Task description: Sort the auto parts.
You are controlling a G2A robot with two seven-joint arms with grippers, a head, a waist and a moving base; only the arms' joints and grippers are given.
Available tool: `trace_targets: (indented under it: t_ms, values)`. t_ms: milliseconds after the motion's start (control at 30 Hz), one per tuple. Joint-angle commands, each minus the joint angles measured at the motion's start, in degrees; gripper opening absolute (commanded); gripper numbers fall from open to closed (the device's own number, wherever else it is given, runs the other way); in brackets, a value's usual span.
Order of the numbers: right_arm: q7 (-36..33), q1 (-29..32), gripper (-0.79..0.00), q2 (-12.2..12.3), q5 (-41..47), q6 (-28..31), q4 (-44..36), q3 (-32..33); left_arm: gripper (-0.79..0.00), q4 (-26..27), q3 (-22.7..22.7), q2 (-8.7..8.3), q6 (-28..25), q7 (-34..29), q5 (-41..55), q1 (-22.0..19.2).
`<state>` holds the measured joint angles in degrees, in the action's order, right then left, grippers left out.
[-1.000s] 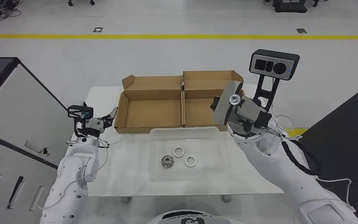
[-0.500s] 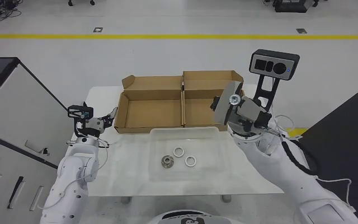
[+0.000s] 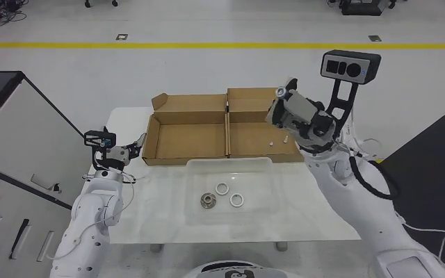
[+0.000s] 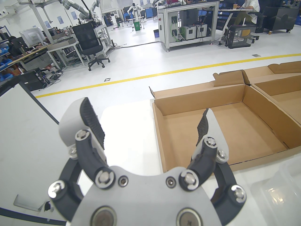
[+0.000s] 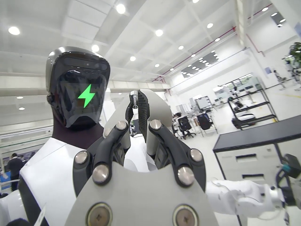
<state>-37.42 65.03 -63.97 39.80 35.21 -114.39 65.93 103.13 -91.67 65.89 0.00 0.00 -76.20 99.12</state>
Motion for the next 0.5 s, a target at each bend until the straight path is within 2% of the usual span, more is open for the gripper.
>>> trace_targets:
  t_ms: [0,133,267,467]
  values:
    - [-0.6,0.6,-0.785,0.5,-3.7,-3.9,0.7,3.2,0.0,0.0,0.0,0.0,0.0,0.0,0.0,0.0]
    - [-2.9,0.0,-0.785,1.4,-11.0,-11.7,1.3,8.7,0.0,0.0,0.0,0.0,0.0,0.0,0.0,0.0]
    - [-6.5,-3.6,-0.785,2.2,-20.4,-20.0,2.7,11.9,0.0,0.0,0.0,0.0,0.0,0.0,0.0,0.0]
    - [-14.0,-12.0,-0.785,2.8,-36.2,-26.8,6.5,9.8,0.0,0.0,0.0,0.0,0.0,0.0,0.0,0.0]
